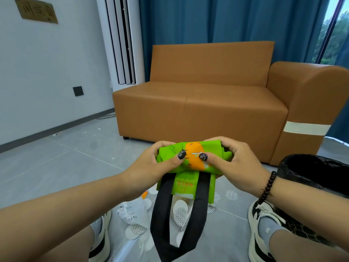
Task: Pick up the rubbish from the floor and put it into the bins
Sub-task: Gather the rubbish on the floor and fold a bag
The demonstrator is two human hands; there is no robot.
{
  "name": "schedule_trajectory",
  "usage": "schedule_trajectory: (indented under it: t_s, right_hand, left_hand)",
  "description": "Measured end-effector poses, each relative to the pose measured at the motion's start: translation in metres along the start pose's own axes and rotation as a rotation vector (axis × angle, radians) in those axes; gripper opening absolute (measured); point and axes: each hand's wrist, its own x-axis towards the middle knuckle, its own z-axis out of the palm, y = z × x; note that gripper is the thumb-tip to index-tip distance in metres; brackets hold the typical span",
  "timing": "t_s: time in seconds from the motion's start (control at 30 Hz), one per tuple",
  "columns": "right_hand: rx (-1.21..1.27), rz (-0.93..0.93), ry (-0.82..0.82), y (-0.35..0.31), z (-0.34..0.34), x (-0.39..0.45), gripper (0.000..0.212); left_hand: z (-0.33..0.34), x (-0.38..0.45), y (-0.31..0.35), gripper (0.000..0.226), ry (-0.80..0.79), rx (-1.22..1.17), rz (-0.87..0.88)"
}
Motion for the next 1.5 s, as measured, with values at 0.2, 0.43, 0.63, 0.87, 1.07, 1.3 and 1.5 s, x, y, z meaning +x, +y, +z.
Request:
schedule_trajectory:
  t_s: [0.2, 0.43, 0.63, 0.87, 1.07, 1.3, 1.5]
  right_hand:
    - [-0.254, -0.271, 0.112, 0.008, -0.001, 0.0, 0.022]
    - [-0.518, -0.721, 0.065, 0.007, -0.011, 0.002, 0.025]
    - [-0.541, -0.733, -0.027, 0.006, -0.019, 0.003, 0.034]
    - [0.027, 0.062, -0.041, 0.003, -0.017, -0.003, 0.044]
    - [-0.001, -0.042, 0.176, 0.006, -0.033, -0.002, 0.039]
    - [-0.447, -0.491, 0.227, 0.015, -0.061, -0.008, 0.038]
    - [-0.452, -0.397, 0.229, 0.027, -0.086, -0.02, 0.038]
  left_hand:
    - [0.005, -0.001, 0.006, 0.054, -0.103, -0.082, -0.186]
    - [0.003, -0.001, 0.006, 0.064, -0.201, -0.208, -0.198]
    - [0.001, 0.0, 0.009, 0.051, -0.092, -0.268, -0.086]
    - [0.012, 0.008, 0.01, 0.048, -0.041, -0.182, 0.03]
    - [0.039, 0.021, 0.009, 0.052, -0.109, -0.388, -0.018]
    - [0.066, 0.043, 0.013, 0.052, -0.195, -0.474, -0.176]
    - [0.093, 0.064, 0.009, 0.051, -0.168, -0.45, -0.168]
